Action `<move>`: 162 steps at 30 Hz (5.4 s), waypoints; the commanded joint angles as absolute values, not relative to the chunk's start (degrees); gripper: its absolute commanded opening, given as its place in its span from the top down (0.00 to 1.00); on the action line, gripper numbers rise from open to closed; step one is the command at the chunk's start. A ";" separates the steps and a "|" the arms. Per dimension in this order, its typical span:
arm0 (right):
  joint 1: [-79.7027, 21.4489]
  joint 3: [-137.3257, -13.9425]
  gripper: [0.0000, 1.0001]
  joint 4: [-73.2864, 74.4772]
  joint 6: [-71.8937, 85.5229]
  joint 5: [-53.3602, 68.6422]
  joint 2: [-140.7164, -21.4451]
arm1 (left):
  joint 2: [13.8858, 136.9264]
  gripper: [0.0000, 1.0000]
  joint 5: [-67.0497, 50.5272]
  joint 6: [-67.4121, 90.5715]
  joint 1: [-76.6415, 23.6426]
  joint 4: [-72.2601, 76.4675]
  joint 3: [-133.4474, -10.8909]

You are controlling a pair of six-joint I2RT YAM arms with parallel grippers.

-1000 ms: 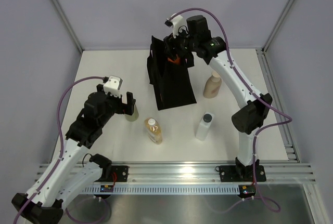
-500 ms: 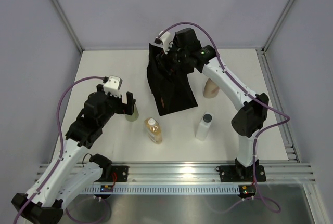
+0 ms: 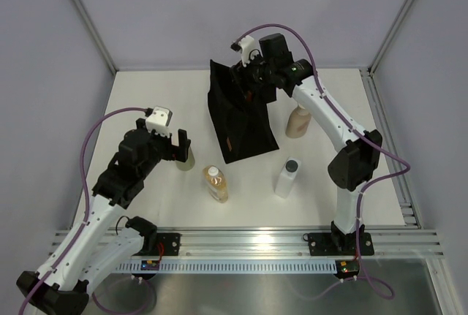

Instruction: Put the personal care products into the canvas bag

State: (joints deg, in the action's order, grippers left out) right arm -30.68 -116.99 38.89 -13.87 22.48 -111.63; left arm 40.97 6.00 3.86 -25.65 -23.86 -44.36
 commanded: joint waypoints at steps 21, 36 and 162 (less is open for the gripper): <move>-29.36 -120.58 0.11 43.50 -13.97 22.41 -113.56 | 41.04 0.01 4.31 2.72 -25.49 -20.74 -44.03; -27.16 -125.68 0.00 45.97 -15.91 30.58 -99.50 | 41.39 0.01 4.83 23.00 -25.49 -19.86 -47.45; 14.41 -54.67 0.01 28.48 -10.55 57.66 -54.05 | 80.42 1.00 -2.01 3.87 -35.68 -17.14 -95.19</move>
